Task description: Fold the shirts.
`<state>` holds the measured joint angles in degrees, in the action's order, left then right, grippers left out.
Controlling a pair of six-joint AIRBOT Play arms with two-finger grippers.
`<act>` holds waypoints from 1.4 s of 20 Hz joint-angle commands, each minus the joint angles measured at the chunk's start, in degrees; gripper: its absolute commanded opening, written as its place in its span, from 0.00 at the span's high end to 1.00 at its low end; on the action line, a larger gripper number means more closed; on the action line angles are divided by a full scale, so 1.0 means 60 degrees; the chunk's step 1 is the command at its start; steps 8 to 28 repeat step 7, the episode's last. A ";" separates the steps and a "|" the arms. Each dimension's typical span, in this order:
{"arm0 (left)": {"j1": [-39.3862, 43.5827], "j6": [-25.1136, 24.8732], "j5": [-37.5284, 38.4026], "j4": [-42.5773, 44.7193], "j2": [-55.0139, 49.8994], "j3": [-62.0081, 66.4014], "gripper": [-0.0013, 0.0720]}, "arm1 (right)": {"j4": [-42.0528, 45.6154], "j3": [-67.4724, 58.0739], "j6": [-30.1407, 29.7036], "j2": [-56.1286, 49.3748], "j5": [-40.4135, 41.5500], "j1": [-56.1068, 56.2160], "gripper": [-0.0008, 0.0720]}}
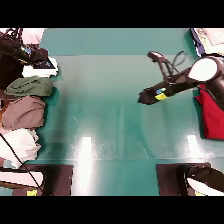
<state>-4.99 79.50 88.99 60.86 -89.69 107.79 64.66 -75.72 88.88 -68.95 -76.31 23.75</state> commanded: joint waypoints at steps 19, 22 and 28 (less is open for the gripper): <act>0.0004 0.0004 -0.0004 0.0000 -0.0004 0.0000 0.95 | -0.0029 -0.1366 0.0004 -0.0933 -0.0189 0.0707 0.97; 0.0004 0.0004 -0.0004 0.0000 -0.0004 0.0000 0.95 | -0.0029 -0.1366 0.0004 -0.0933 -0.0189 0.0707 0.97; 0.0004 0.0004 -0.0004 0.0000 -0.0004 0.0000 0.95 | -0.0029 -0.1366 0.0004 -0.0933 -0.0189 0.0707 0.97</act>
